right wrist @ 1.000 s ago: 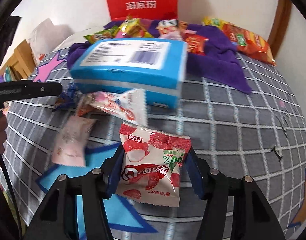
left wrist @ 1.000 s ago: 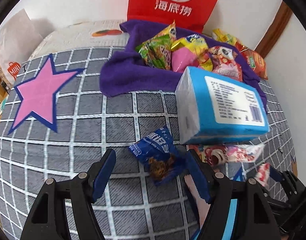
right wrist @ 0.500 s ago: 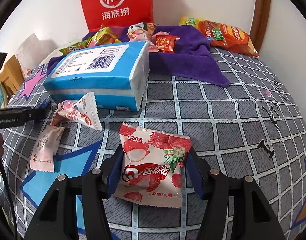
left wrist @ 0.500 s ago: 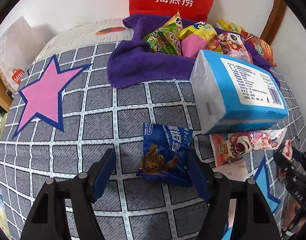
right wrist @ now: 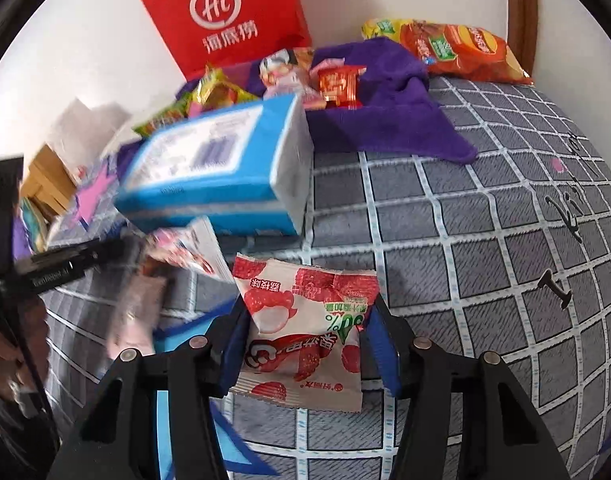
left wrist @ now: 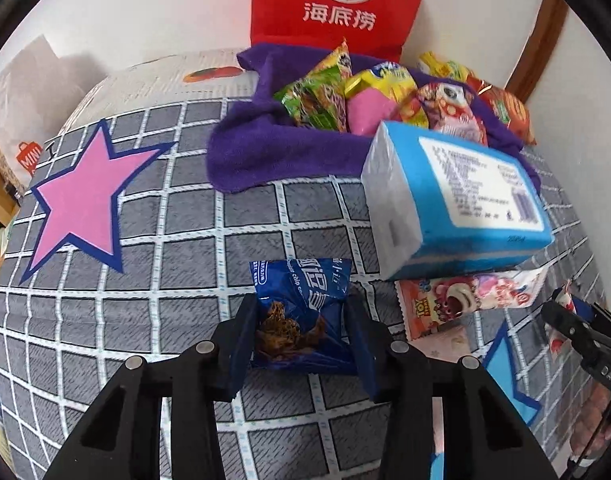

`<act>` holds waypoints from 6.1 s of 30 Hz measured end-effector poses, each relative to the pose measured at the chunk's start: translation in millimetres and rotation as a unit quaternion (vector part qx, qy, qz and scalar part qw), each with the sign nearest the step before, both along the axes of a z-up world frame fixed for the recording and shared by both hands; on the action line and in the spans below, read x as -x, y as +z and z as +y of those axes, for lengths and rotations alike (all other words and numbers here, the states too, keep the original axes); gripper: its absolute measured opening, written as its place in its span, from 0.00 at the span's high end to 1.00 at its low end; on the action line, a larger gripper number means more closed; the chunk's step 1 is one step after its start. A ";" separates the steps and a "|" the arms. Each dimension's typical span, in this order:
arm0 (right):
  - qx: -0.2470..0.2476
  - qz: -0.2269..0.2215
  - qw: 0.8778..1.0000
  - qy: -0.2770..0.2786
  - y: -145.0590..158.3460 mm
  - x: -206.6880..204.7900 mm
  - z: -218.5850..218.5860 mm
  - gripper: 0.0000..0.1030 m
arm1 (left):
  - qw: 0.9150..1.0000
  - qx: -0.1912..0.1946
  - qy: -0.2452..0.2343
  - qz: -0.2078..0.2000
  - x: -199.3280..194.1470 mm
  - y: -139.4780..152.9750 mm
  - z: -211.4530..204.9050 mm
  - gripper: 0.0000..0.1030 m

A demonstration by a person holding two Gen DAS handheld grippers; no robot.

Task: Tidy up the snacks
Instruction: 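Grasp the blue snack packet with the left gripper while the right holds the strawberry bag, then carry the strawberry bag and blue packet over the purple towel with both grippers, then open both grippers to drop the two snacks onto the purple towel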

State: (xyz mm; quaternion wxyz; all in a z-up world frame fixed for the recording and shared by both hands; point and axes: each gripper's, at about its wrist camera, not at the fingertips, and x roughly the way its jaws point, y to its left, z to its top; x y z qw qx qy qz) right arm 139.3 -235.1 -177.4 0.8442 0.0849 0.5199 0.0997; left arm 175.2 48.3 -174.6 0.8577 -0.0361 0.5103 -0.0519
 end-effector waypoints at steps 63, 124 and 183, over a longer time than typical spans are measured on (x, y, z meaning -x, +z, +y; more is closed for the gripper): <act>0.022 -0.072 0.996 0.050 76.9 -245.2 27.6 0.47 | 0.996 0.063 -0.030 -0.061 -185.7 76.3 -38.4 0.60; 0.056 0.009 0.997 0.052 29.9 -258.6 18.9 0.46 | 0.997 0.058 -0.051 -0.022 -197.6 45.7 -52.0 0.59; 0.074 -0.055 0.994 0.053 88.8 -221.8 13.8 0.27 | 0.993 0.081 -0.088 -0.023 -182.0 67.8 -65.3 0.28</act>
